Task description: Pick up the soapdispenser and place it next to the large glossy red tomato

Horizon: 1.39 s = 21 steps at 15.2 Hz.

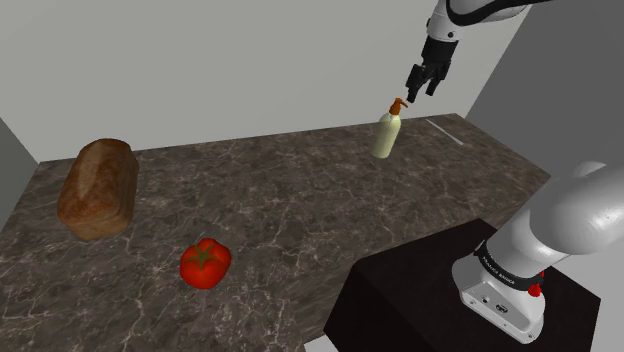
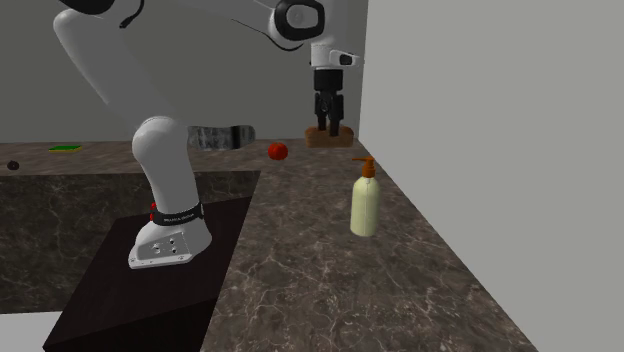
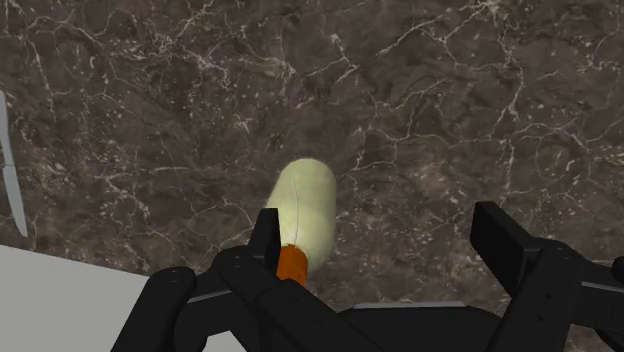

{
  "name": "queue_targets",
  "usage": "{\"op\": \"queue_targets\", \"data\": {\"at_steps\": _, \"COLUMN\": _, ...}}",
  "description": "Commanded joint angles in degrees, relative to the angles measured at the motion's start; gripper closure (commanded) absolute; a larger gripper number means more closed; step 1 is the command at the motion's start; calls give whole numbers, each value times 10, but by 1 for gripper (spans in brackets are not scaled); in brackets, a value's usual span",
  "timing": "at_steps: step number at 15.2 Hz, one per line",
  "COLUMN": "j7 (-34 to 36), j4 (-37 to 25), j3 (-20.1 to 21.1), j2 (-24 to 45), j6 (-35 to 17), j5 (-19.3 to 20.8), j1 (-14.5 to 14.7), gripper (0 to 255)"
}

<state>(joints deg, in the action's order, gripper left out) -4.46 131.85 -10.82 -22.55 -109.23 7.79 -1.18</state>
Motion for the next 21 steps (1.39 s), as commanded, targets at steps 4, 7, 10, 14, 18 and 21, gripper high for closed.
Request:
{"op": "queue_targets", "data": {"at_steps": 4, "j7": -51, "j4": -60, "j3": -36, "j2": 105, "j6": -51, "j5": -22, "j1": -3, "gripper": 0}}
{"op": "queue_targets", "data": {"at_steps": 7, "j7": -84, "j4": -106, "j3": -52, "j2": 172, "j6": -74, "j5": -46, "j1": -6, "gripper": 0}}
{"op": "queue_targets", "data": {"at_steps": 10, "j7": -108, "j4": -141, "j3": -60, "j2": 219, "j6": -85, "j5": -65, "j1": -11, "gripper": 0}}
{"op": "queue_targets", "data": {"at_steps": 14, "j7": -111, "j4": -122, "j3": -61, "j2": 231, "j6": -115, "j5": -69, "j1": -12, "gripper": 0}}
{"op": "queue_targets", "data": {"at_steps": 18, "j7": -113, "j4": -107, "j3": -61, "j2": 242, "j6": -141, "j5": -73, "j1": -13, "gripper": 0}}
{"op": "queue_targets", "data": {"at_steps": 21, "j7": -113, "j4": -107, "j3": -61, "j2": 242, "j6": -141, "j5": -73, "j1": -13, "gripper": 0}}
